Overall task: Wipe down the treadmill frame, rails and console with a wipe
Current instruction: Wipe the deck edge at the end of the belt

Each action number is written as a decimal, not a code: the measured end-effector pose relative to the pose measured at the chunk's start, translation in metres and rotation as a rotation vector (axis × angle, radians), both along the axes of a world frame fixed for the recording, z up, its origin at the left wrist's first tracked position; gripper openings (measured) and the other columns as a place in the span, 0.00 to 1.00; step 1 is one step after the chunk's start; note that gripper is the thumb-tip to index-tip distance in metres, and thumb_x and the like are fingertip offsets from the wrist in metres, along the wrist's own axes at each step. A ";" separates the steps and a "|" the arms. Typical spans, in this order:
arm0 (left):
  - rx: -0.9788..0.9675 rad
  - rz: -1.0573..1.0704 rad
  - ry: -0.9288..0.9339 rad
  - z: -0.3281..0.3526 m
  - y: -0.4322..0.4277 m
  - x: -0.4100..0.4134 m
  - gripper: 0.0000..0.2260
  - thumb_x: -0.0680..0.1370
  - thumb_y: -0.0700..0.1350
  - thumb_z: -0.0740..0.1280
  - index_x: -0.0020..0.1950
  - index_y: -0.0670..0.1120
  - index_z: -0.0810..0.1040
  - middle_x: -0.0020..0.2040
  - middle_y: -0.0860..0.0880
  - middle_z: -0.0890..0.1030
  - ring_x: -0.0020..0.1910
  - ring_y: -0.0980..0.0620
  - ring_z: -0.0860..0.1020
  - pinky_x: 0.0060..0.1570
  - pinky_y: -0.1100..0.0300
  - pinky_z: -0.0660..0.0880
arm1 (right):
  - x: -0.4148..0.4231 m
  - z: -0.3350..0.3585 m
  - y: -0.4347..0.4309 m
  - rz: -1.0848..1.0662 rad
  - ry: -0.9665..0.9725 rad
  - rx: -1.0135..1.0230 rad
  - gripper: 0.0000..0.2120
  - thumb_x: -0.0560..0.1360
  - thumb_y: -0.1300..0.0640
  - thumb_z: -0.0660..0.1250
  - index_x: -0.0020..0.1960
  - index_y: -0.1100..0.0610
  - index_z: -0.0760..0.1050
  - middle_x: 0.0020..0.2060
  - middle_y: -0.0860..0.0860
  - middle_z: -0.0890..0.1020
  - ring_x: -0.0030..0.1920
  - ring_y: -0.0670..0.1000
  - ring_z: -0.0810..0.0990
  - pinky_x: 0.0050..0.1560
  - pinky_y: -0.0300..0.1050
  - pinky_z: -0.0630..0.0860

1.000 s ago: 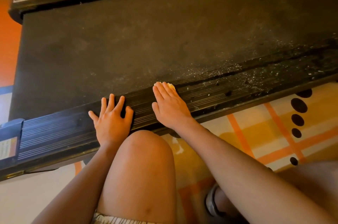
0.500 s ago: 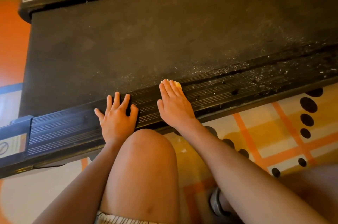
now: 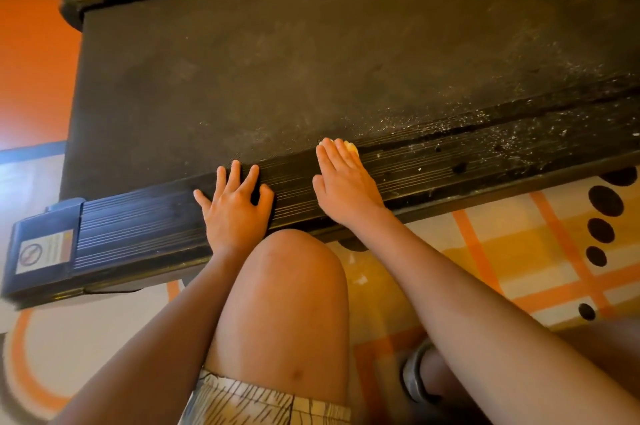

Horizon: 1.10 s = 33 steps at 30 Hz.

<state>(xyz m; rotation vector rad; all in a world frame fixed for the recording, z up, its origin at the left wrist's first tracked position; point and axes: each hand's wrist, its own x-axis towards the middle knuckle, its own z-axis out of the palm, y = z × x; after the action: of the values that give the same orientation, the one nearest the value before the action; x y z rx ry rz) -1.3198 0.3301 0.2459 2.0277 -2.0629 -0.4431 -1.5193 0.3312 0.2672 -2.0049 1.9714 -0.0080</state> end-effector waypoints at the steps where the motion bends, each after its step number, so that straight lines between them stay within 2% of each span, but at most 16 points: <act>1: 0.004 0.003 -0.002 0.000 0.001 0.000 0.23 0.85 0.58 0.54 0.80 0.56 0.65 0.82 0.48 0.59 0.82 0.45 0.52 0.76 0.32 0.43 | 0.002 0.001 0.006 0.001 -0.007 -0.002 0.29 0.87 0.47 0.48 0.84 0.56 0.45 0.84 0.53 0.46 0.83 0.53 0.42 0.82 0.52 0.44; 6: 0.004 0.000 -0.005 0.001 0.002 0.001 0.23 0.85 0.58 0.54 0.80 0.56 0.64 0.82 0.48 0.59 0.82 0.46 0.52 0.76 0.32 0.43 | 0.003 0.000 0.043 0.087 -0.034 -0.006 0.28 0.87 0.47 0.46 0.84 0.55 0.44 0.83 0.51 0.45 0.82 0.50 0.40 0.81 0.48 0.39; 11: 0.012 0.006 -0.013 0.002 0.001 0.001 0.23 0.85 0.60 0.52 0.80 0.58 0.63 0.82 0.50 0.58 0.82 0.47 0.51 0.77 0.32 0.43 | -0.016 0.001 0.001 0.125 0.043 0.005 0.28 0.87 0.47 0.45 0.84 0.55 0.44 0.83 0.51 0.45 0.83 0.51 0.41 0.82 0.49 0.40; 14: 0.008 0.007 -0.010 0.001 0.002 0.001 0.23 0.85 0.59 0.53 0.80 0.58 0.63 0.82 0.50 0.58 0.82 0.47 0.51 0.77 0.32 0.43 | -0.012 0.005 -0.013 0.075 0.041 0.032 0.28 0.87 0.46 0.45 0.84 0.55 0.44 0.83 0.52 0.45 0.83 0.51 0.41 0.81 0.49 0.40; 18: -0.004 0.009 -0.008 -0.001 0.002 0.002 0.23 0.85 0.59 0.54 0.79 0.57 0.64 0.82 0.49 0.59 0.82 0.46 0.51 0.77 0.33 0.42 | -0.003 0.006 0.032 0.059 -0.052 0.001 0.29 0.87 0.46 0.46 0.84 0.55 0.44 0.83 0.51 0.45 0.82 0.50 0.40 0.82 0.50 0.41; 22: 0.003 0.008 -0.014 -0.001 0.002 0.002 0.23 0.85 0.60 0.53 0.80 0.58 0.63 0.82 0.50 0.58 0.82 0.46 0.51 0.77 0.33 0.42 | -0.002 0.001 0.064 0.034 -0.039 0.020 0.29 0.87 0.45 0.45 0.83 0.53 0.41 0.83 0.50 0.43 0.82 0.49 0.37 0.79 0.46 0.35; 25: 0.017 0.001 -0.017 0.001 0.001 0.003 0.24 0.85 0.60 0.52 0.80 0.57 0.63 0.82 0.50 0.58 0.82 0.46 0.51 0.77 0.32 0.42 | -0.003 0.005 0.034 0.027 -0.057 0.012 0.28 0.87 0.46 0.45 0.84 0.54 0.43 0.83 0.51 0.44 0.82 0.50 0.40 0.80 0.47 0.37; 28: 0.032 -0.002 -0.020 0.004 0.001 0.002 0.24 0.85 0.60 0.52 0.80 0.57 0.63 0.82 0.50 0.58 0.82 0.46 0.51 0.76 0.32 0.42 | -0.003 0.009 0.007 0.001 0.006 0.036 0.29 0.87 0.46 0.45 0.84 0.55 0.43 0.83 0.52 0.44 0.83 0.52 0.40 0.81 0.51 0.39; 33: 0.023 -0.005 -0.028 0.001 0.002 0.004 0.23 0.85 0.59 0.53 0.80 0.57 0.63 0.82 0.49 0.58 0.82 0.45 0.51 0.76 0.31 0.43 | -0.001 0.013 0.042 0.028 -0.056 0.059 0.28 0.87 0.46 0.45 0.84 0.55 0.44 0.83 0.51 0.45 0.83 0.51 0.40 0.82 0.50 0.40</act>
<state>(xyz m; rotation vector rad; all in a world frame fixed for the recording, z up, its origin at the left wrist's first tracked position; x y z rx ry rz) -1.3157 0.3319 0.2469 2.0533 -2.0895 -0.4431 -1.5199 0.3728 0.2805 -1.9732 1.8871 0.0014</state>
